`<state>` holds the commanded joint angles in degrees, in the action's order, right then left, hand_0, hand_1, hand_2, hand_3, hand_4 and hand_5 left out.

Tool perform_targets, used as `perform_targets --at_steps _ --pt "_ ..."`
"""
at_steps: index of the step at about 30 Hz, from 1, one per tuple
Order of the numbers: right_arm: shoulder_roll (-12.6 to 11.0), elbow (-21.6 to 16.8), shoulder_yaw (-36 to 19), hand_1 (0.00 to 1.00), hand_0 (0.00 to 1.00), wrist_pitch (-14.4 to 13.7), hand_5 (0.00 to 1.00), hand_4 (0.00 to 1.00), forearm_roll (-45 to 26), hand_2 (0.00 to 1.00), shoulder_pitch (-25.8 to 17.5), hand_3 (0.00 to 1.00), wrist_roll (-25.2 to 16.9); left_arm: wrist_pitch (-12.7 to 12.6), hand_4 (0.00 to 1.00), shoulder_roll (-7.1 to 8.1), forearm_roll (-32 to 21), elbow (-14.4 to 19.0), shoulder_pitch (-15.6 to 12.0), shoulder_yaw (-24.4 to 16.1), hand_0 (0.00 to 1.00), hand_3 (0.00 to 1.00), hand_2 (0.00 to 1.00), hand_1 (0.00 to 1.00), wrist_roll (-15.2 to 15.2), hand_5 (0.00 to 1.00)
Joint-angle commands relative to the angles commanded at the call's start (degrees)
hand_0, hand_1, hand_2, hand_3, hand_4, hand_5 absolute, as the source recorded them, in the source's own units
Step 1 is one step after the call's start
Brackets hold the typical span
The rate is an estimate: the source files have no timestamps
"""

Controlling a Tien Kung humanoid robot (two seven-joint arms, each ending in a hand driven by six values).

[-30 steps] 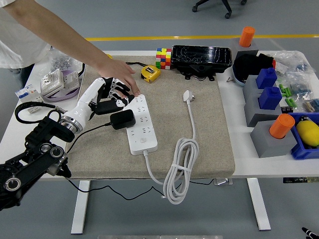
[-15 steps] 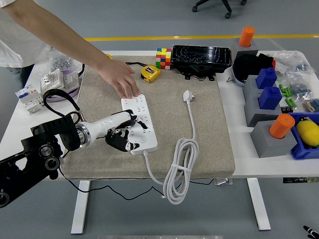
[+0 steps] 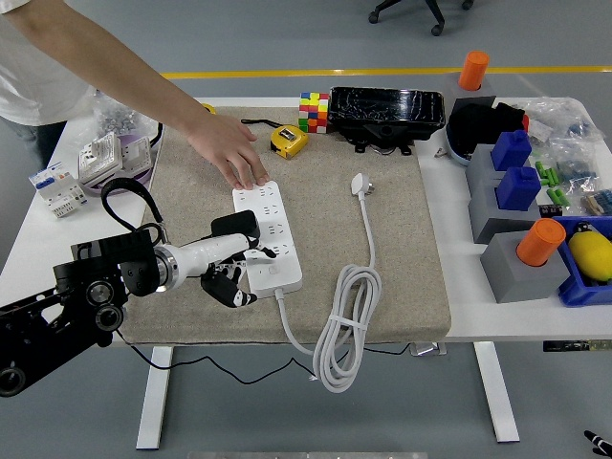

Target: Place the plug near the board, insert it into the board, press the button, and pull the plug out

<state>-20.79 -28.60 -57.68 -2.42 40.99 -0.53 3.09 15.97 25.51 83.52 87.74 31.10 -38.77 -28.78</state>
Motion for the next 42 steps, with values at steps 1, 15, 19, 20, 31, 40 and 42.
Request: perform_targets --at_steps 1,15,19,20,31,40,42 --pt "-0.05 0.01 0.03 0.662 0.655 0.0 0.505 0.909 0.0 0.659 -0.04 0.554 0.01 -0.01 0.707 0.02 -0.18 -0.09 0.05 0.18 0.114 0.866 0.149 0.048 -0.09 0.002" --pt "-0.16 -0.11 -0.07 0.661 0.654 0.0 0.505 0.909 0.04 0.659 0.09 0.554 -0.01 0.39 0.674 0.02 -2.0 -0.47 0.52 1.1 0.114 0.852 0.149 0.05 -0.01 0.002" --pt "-0.14 -0.06 -0.08 0.66 0.653 -0.01 0.505 0.908 0.02 0.657 0.0 0.554 0.0 0.41 0.676 -0.1 -2.25 -0.82 0.67 1.32 0.114 0.85 0.149 0.049 -0.15 0.002" --pt "-0.15 -0.08 -0.08 0.66 0.653 0.0 0.505 0.908 0.01 0.657 0.0 0.554 0.01 0.46 0.676 -0.14 -2.25 -0.91 0.7 1.35 0.114 0.85 0.149 0.049 -0.24 0.002" --pt "-0.12 -0.07 -0.3 0.661 0.655 -0.03 0.506 0.908 0.02 0.658 -0.01 0.554 0.01 0.0 0.606 -0.49 -2.14 -2.33 1.27 2.47 0.115 0.846 0.153 0.052 -0.51 0.002" --pt "0.03 -0.05 -0.25 0.661 0.653 -0.01 0.506 0.909 0.03 0.658 -0.17 0.554 0.0 0.28 0.607 -0.83 -2.78 -3.34 1.03 2.39 0.115 0.845 0.154 0.052 -1.29 0.002" --pt "0.06 -0.16 -0.32 0.661 0.653 -0.03 0.506 0.908 0.02 0.659 -0.18 0.554 -0.03 0.37 0.632 -0.9 -2.68 -3.46 0.92 2.47 0.114 0.843 0.151 0.051 -1.6 0.002"
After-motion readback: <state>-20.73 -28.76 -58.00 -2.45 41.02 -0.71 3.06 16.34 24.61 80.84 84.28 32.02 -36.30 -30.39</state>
